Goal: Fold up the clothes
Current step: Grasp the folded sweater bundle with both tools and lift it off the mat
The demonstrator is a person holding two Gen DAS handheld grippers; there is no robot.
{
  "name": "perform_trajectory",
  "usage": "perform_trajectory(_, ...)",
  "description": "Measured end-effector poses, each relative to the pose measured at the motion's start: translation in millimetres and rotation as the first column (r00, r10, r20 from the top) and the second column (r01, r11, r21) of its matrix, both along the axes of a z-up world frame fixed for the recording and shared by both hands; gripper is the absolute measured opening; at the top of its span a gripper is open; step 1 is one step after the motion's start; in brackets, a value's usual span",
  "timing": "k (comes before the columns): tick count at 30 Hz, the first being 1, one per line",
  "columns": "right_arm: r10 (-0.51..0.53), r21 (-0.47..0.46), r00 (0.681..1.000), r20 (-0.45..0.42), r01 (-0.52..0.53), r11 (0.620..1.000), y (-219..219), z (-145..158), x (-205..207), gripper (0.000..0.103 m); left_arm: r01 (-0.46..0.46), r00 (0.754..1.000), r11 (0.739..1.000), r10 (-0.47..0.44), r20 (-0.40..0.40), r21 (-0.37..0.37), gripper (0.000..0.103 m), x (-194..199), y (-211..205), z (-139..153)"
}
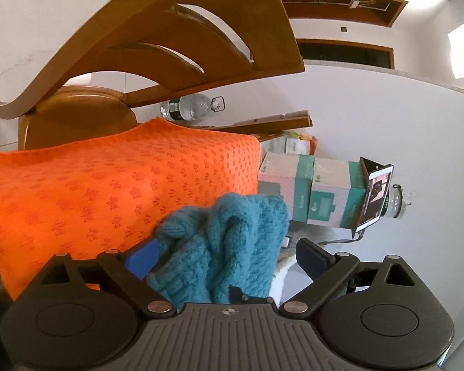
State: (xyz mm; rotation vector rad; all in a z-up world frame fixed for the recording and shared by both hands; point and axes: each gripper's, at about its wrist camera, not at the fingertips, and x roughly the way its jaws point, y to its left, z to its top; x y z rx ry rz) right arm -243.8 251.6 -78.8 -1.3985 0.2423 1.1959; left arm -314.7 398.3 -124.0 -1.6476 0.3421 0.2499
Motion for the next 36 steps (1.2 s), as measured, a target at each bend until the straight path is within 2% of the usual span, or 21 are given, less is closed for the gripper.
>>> perform_trajectory(3,-0.069,0.051,0.993,-0.098,0.074,0.996,-4,22,13,0.045,0.012,1.000,1.000,-0.012,-0.008,-0.011,0.099,7,0,-5)
perform_trajectory(7,-0.136,0.104,0.973,-0.186,0.157,0.982,-14,49,30,0.042,0.029,1.000,0.998,-0.029,-0.002,-0.053,0.100,20,-1,-17)
perform_trajectory(11,-0.151,0.120,0.966,-0.210,0.179,0.976,-21,63,39,0.042,0.079,0.997,0.995,-0.080,-0.010,-0.055,0.102,42,-3,-23)
perform_trajectory(18,-0.154,0.125,0.962,-0.226,0.186,0.975,-23,67,41,0.042,0.192,0.979,0.980,-0.187,-0.085,0.051,0.103,79,1,-26)
perform_trajectory(26,-0.151,0.126,0.958,-0.242,0.186,0.975,-20,62,39,0.042,0.375,0.927,0.918,-0.371,-0.052,0.131,0.103,110,15,-29)
perform_trajectory(28,-0.149,0.133,0.959,-0.243,0.185,0.974,-20,62,39,0.042,0.419,0.908,0.899,-0.417,-0.043,0.128,0.103,120,12,-28)
perform_trajectory(31,-0.161,0.149,0.956,-0.247,0.202,0.968,-21,63,40,0.042,0.488,0.870,0.867,-0.493,0.025,0.099,0.099,133,2,-31)
perform_trajectory(33,-0.172,0.150,0.951,-0.257,0.215,0.965,-22,64,41,0.042,0.528,0.846,0.844,-0.532,0.031,0.095,0.100,142,-5,-32)
perform_trajectory(36,-0.178,0.153,0.946,-0.271,0.224,0.962,-23,64,42,0.044,0.511,0.859,0.854,-0.512,-0.018,0.102,0.098,146,-4,-33)
